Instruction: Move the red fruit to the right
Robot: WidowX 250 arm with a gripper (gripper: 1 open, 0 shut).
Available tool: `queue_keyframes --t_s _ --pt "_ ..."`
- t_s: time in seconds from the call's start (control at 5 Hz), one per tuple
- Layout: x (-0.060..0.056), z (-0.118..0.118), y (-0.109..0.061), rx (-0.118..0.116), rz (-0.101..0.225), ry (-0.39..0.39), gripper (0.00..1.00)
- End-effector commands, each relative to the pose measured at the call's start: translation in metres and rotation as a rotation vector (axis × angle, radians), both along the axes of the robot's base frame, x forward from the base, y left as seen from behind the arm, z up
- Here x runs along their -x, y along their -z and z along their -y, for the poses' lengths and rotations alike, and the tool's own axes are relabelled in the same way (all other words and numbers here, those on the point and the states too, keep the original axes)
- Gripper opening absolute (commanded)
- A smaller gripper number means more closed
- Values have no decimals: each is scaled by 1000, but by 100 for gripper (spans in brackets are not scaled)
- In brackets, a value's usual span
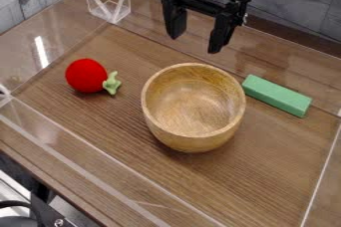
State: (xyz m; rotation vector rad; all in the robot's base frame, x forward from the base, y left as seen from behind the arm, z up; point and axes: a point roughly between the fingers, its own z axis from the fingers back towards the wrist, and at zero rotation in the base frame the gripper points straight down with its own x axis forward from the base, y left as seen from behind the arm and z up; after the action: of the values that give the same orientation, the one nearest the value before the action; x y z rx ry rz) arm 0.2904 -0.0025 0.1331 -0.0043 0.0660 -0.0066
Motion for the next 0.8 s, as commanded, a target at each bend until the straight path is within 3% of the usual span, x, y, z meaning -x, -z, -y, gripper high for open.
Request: queue_keyframes --t_s 0.0,0.2,0.4,0.6 --pt "6 3 10 -2 -32 118 100" --pt "13 -19 13 -3 -52 194 100" --pt "23 -55 12 -16 -40 263 100" --pt "40 -92 8 -40 -18 318 100"
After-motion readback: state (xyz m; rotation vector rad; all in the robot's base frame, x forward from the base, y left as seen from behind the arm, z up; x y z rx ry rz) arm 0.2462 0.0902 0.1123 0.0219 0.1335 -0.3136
